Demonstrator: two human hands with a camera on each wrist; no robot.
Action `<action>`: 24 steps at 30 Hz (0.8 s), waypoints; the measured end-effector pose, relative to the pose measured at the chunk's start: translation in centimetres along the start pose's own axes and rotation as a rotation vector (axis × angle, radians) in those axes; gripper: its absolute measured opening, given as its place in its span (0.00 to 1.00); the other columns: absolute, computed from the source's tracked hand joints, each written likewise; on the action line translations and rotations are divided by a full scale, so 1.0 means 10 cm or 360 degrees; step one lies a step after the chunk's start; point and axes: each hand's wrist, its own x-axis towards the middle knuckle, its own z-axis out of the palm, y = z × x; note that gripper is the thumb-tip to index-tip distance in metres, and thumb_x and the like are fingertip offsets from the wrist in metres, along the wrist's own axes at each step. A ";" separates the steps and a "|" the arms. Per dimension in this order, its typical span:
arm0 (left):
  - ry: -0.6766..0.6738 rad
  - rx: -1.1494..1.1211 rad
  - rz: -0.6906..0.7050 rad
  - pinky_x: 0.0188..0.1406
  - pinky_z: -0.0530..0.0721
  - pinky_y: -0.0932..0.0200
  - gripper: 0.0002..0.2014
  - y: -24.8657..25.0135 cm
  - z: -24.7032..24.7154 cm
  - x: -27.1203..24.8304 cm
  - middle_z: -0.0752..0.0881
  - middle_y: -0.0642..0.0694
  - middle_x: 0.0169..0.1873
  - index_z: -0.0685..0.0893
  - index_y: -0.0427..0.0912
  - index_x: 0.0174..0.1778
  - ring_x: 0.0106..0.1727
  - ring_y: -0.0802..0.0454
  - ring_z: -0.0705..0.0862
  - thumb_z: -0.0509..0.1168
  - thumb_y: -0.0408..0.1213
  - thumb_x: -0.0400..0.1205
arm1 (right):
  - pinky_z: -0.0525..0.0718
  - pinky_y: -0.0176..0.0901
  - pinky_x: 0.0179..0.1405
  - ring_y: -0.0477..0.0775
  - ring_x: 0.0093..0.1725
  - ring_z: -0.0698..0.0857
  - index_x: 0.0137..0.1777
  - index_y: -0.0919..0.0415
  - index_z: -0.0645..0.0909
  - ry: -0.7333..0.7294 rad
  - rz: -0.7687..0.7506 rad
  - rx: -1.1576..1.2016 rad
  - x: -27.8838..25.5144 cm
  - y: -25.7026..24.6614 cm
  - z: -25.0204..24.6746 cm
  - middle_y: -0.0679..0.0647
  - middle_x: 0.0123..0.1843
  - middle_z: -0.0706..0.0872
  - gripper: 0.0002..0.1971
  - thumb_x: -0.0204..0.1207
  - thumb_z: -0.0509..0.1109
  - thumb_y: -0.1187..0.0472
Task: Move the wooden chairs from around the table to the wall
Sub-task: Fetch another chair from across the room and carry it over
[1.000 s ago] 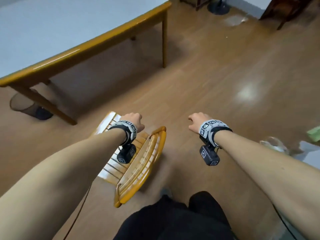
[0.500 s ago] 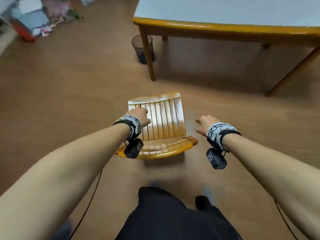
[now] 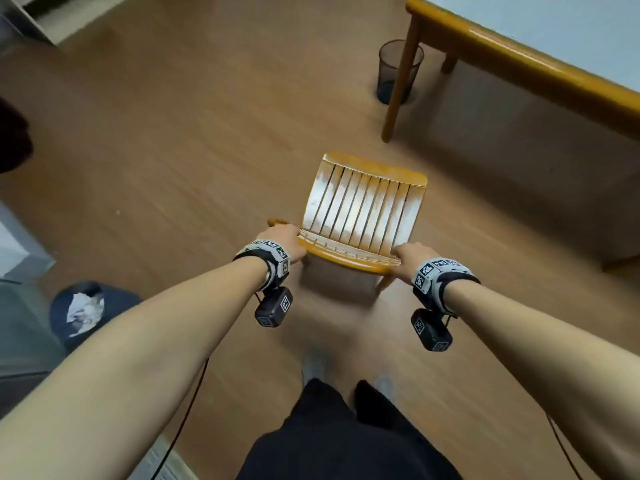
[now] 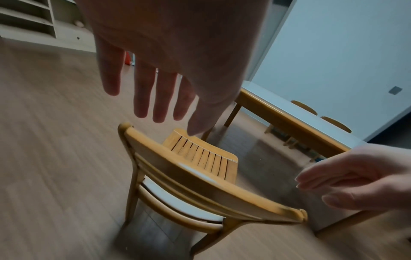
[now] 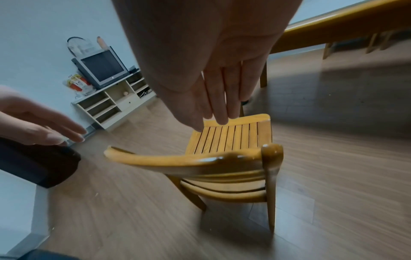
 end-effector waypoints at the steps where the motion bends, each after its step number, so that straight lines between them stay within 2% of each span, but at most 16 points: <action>1: -0.0006 -0.0040 0.0006 0.55 0.82 0.49 0.27 -0.03 0.09 0.03 0.85 0.43 0.66 0.79 0.52 0.76 0.63 0.38 0.85 0.67 0.47 0.79 | 0.85 0.47 0.45 0.60 0.52 0.88 0.63 0.58 0.85 0.0003 -0.0017 -0.0009 0.02 -0.03 0.07 0.59 0.57 0.89 0.13 0.81 0.70 0.56; 3: -0.0017 -0.0145 0.0035 0.59 0.82 0.48 0.29 -0.08 0.27 0.12 0.83 0.44 0.70 0.77 0.52 0.79 0.66 0.38 0.84 0.67 0.46 0.79 | 0.86 0.48 0.43 0.58 0.48 0.87 0.59 0.55 0.85 0.0029 -0.0021 -0.0011 0.08 -0.09 0.21 0.57 0.53 0.89 0.10 0.79 0.70 0.57; 6: 0.0008 -0.0214 0.0146 0.57 0.83 0.46 0.29 -0.12 0.51 0.37 0.82 0.44 0.68 0.79 0.49 0.75 0.66 0.38 0.83 0.69 0.47 0.75 | 0.82 0.47 0.41 0.57 0.44 0.83 0.58 0.53 0.82 0.0092 0.0011 0.0016 0.20 -0.15 0.45 0.53 0.50 0.86 0.10 0.78 0.69 0.59; 8: 0.0057 -0.0134 0.0222 0.64 0.81 0.43 0.33 -0.16 0.62 0.57 0.77 0.45 0.73 0.75 0.48 0.78 0.71 0.41 0.78 0.71 0.47 0.74 | 0.78 0.47 0.40 0.57 0.45 0.80 0.57 0.53 0.78 0.0131 0.0028 0.0041 0.33 -0.18 0.57 0.52 0.51 0.84 0.09 0.78 0.69 0.59; 11: 0.0123 0.0058 0.0308 0.74 0.71 0.40 0.35 -0.24 0.75 0.85 0.74 0.45 0.75 0.73 0.46 0.80 0.77 0.45 0.69 0.71 0.44 0.75 | 0.77 0.47 0.41 0.57 0.46 0.80 0.55 0.52 0.77 0.0120 0.0067 0.0095 0.54 -0.22 0.74 0.51 0.49 0.81 0.08 0.77 0.69 0.60; 14: 0.0147 0.0243 0.0402 0.74 0.65 0.40 0.29 -0.30 0.83 1.12 0.80 0.47 0.69 0.78 0.48 0.75 0.74 0.45 0.72 0.69 0.45 0.75 | 0.84 0.49 0.42 0.59 0.49 0.86 0.53 0.52 0.81 0.0141 0.0121 0.0055 0.75 -0.28 0.88 0.52 0.51 0.87 0.07 0.76 0.70 0.57; 16: 0.0171 0.0348 0.0477 0.75 0.65 0.41 0.24 -0.32 0.89 1.29 0.85 0.49 0.65 0.82 0.51 0.69 0.71 0.46 0.75 0.68 0.46 0.74 | 0.83 0.49 0.40 0.60 0.51 0.87 0.52 0.51 0.80 0.0121 0.0153 0.0002 0.87 -0.33 0.93 0.52 0.50 0.87 0.06 0.76 0.70 0.58; 19: 0.0122 0.0452 0.0563 0.78 0.64 0.43 0.22 -0.31 0.88 1.41 0.87 0.51 0.60 0.85 0.54 0.66 0.68 0.46 0.80 0.68 0.44 0.74 | 0.79 0.48 0.37 0.60 0.47 0.85 0.52 0.49 0.78 0.0114 0.0160 -0.0093 0.94 -0.34 0.93 0.52 0.48 0.85 0.07 0.77 0.70 0.60; 21: 0.0060 0.0486 0.0621 0.75 0.67 0.46 0.15 -0.29 0.82 1.38 0.87 0.51 0.50 0.87 0.54 0.56 0.60 0.46 0.83 0.68 0.41 0.73 | 0.78 0.48 0.35 0.58 0.43 0.82 0.52 0.49 0.79 0.0117 0.0137 -0.0106 0.91 -0.31 0.91 0.51 0.47 0.84 0.07 0.77 0.70 0.60; 22: 0.0050 0.0490 0.0646 0.72 0.69 0.47 0.13 -0.29 0.78 1.37 0.87 0.51 0.49 0.86 0.54 0.53 0.58 0.46 0.84 0.68 0.40 0.73 | 0.77 0.47 0.35 0.57 0.43 0.80 0.53 0.48 0.79 0.0099 0.0131 -0.0104 0.90 -0.31 0.88 0.51 0.47 0.84 0.07 0.78 0.70 0.60; 24: 0.0025 0.0462 0.0647 0.70 0.71 0.49 0.12 -0.29 0.69 1.37 0.88 0.52 0.49 0.87 0.54 0.54 0.57 0.47 0.84 0.67 0.41 0.75 | 0.77 0.48 0.36 0.57 0.42 0.79 0.54 0.48 0.81 0.0058 0.0135 -0.0102 0.91 -0.32 0.77 0.50 0.46 0.84 0.07 0.78 0.69 0.60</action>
